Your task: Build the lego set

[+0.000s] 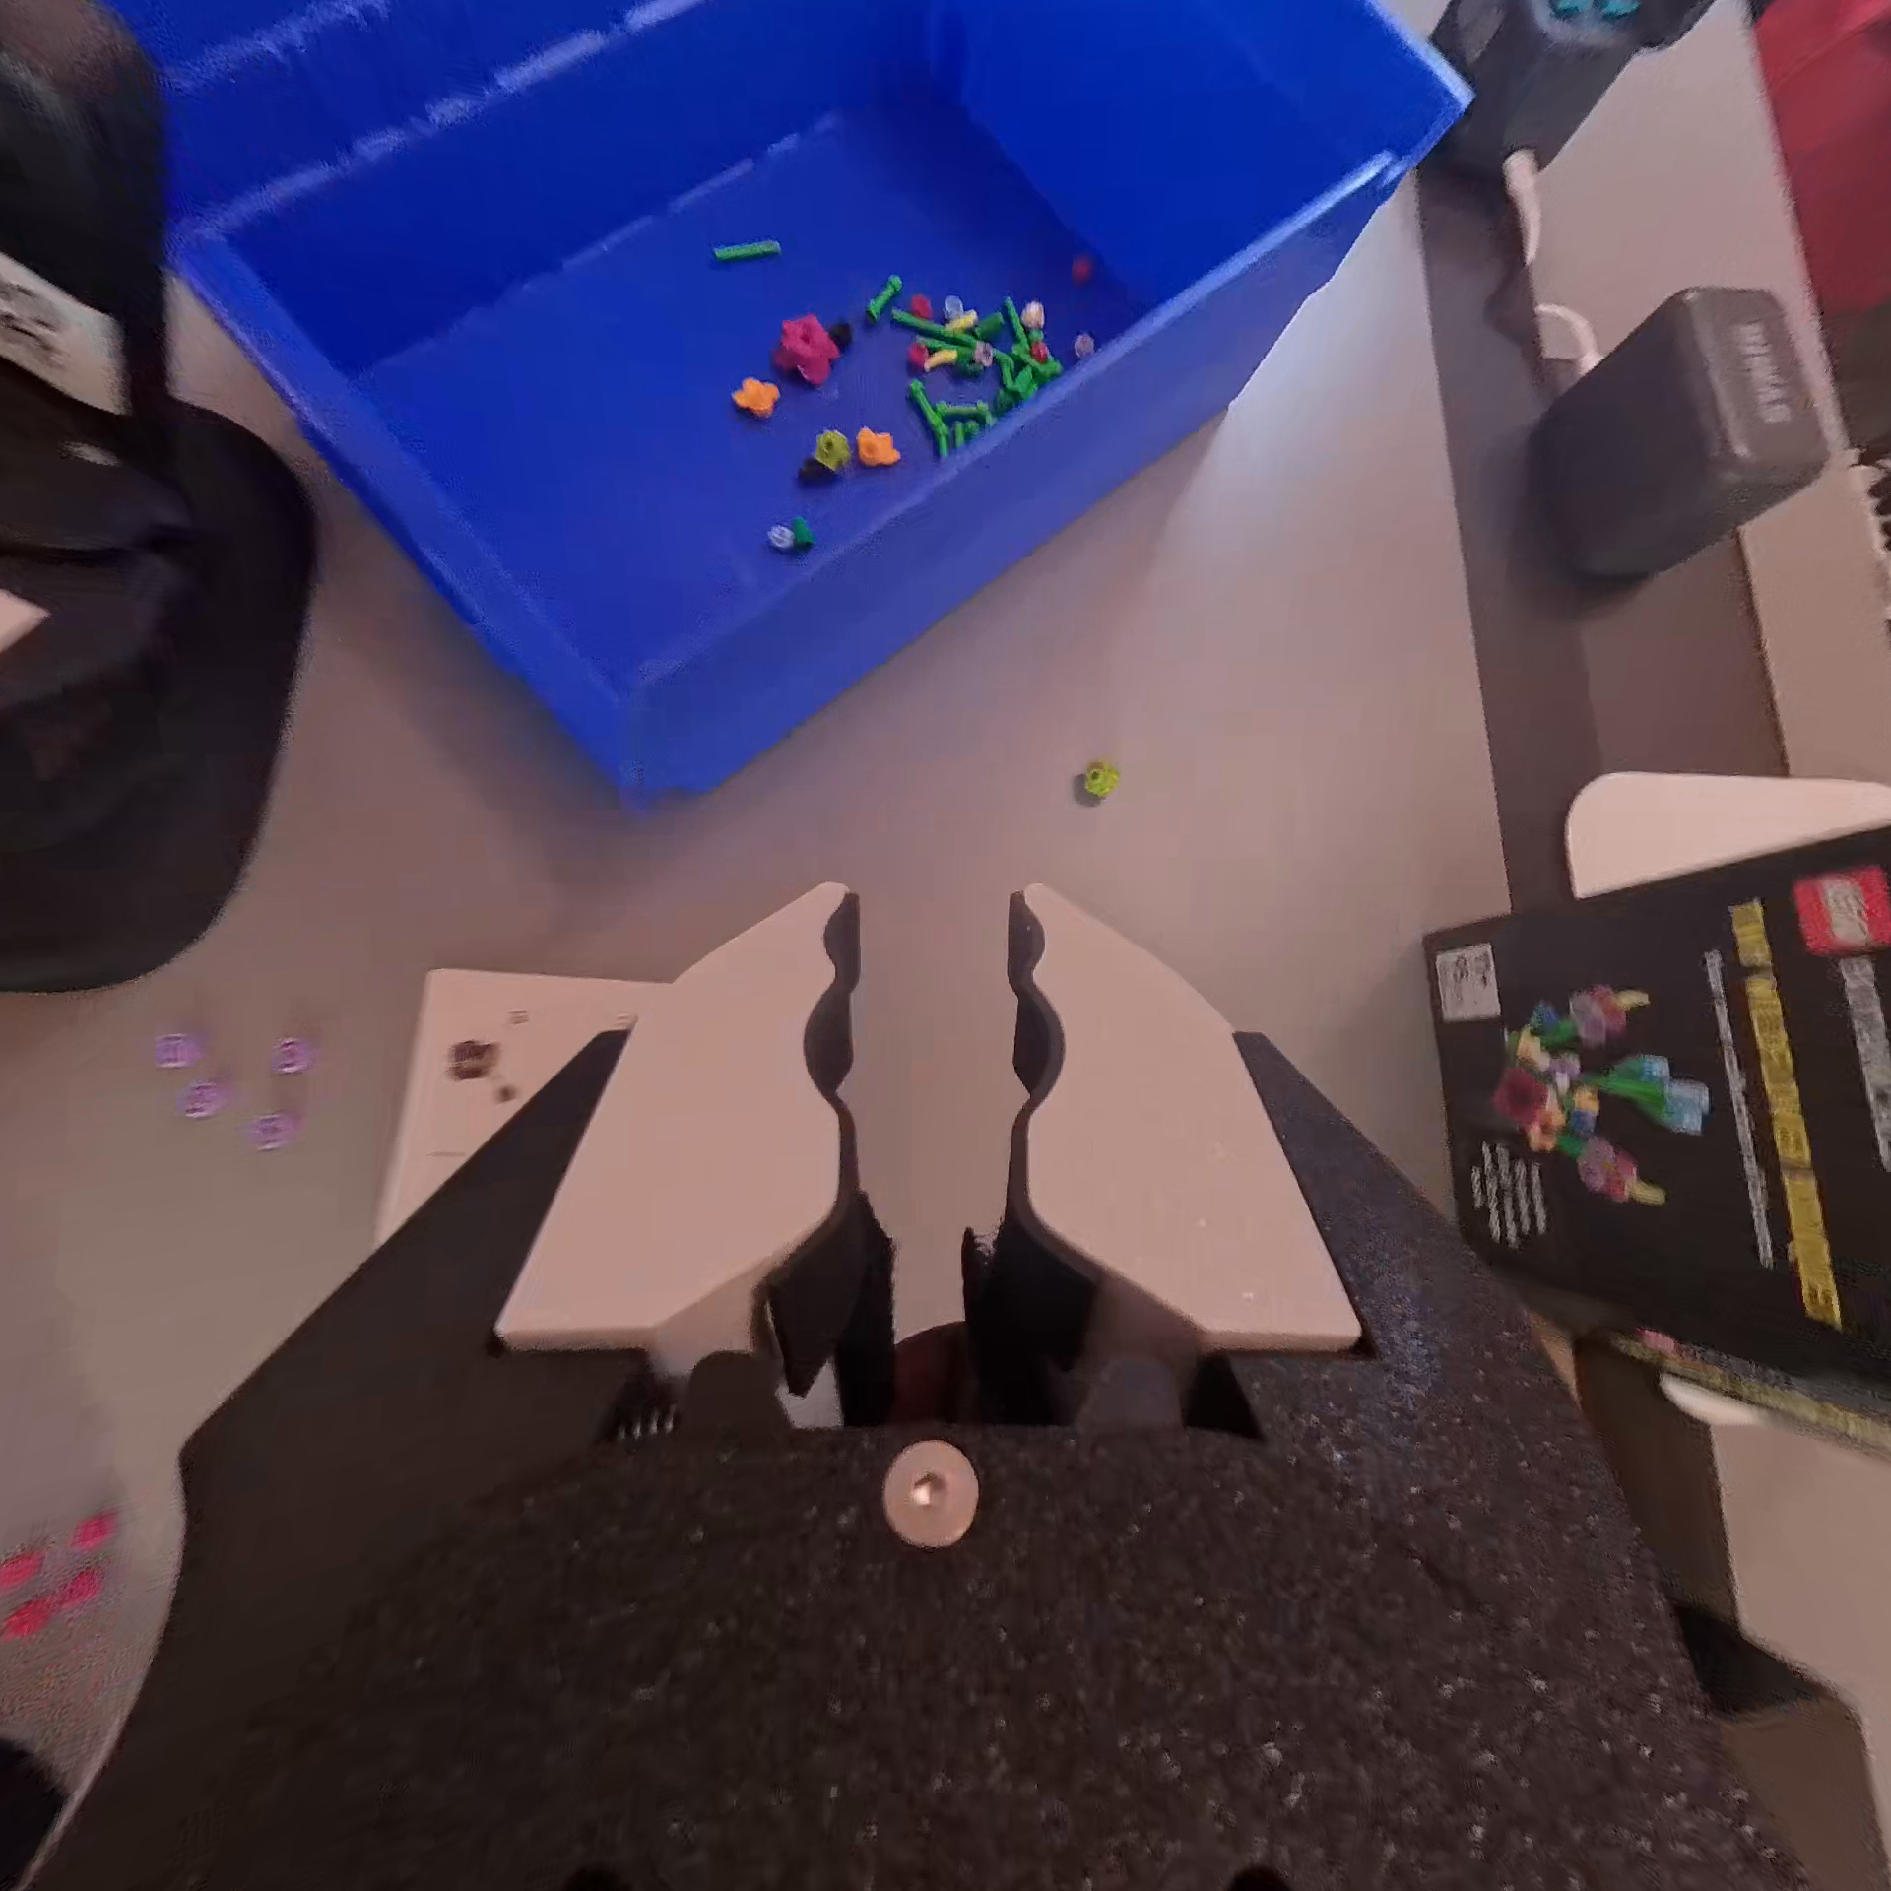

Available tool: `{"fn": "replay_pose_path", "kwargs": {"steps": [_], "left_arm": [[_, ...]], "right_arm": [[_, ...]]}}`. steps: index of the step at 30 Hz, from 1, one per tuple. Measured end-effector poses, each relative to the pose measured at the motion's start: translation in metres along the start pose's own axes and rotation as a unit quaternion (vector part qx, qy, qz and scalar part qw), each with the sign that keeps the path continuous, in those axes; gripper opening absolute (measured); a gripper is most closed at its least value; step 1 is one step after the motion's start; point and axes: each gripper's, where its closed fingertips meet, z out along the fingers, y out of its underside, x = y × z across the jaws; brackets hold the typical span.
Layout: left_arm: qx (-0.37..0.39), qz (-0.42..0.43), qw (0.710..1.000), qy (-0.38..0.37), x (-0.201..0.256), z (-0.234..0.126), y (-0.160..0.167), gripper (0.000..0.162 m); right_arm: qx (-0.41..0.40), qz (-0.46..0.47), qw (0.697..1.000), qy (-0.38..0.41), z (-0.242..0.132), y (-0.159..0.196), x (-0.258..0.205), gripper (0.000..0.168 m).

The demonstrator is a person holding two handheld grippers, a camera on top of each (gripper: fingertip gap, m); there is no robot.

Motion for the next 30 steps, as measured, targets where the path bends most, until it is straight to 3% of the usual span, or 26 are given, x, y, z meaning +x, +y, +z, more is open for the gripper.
{"fn": "replay_pose_path", "kwargs": {"steps": [5,9,13,18,25,27,30], "left_arm": [[-0.014,0.004,1.000,0.012,0.003,0.002,0.004,0.018],[-0.017,0.005,1.000,0.018,0.006,0.002,0.005,0.018],[-0.020,0.003,1.000,0.022,0.007,0.002,0.006,0.018],[-0.027,0.003,0.999,0.026,0.008,0.003,0.008,0.018],[-0.027,0.001,0.999,0.027,0.007,0.003,0.008,0.018],[-0.028,0.000,0.999,0.026,0.007,0.004,0.009,0.018],[-0.030,0.006,0.999,0.019,0.006,0.004,0.009,0.018]], "right_arm": [[-0.029,-0.052,0.997,-0.038,0.063,0.011,0.032,0.027],[-0.024,-0.013,0.999,-0.047,0.101,0.021,0.052,0.028],[0.013,0.071,0.994,-0.077,0.120,0.019,0.058,0.027],[0.011,0.073,0.995,-0.073,0.131,0.028,0.062,0.024],[0.030,0.071,0.995,-0.067,0.122,0.025,0.062,0.026],[0.055,0.074,0.994,-0.063,0.097,0.012,0.053,0.029],[0.101,0.075,0.992,-0.018,0.029,-0.009,0.023,0.038]]}}
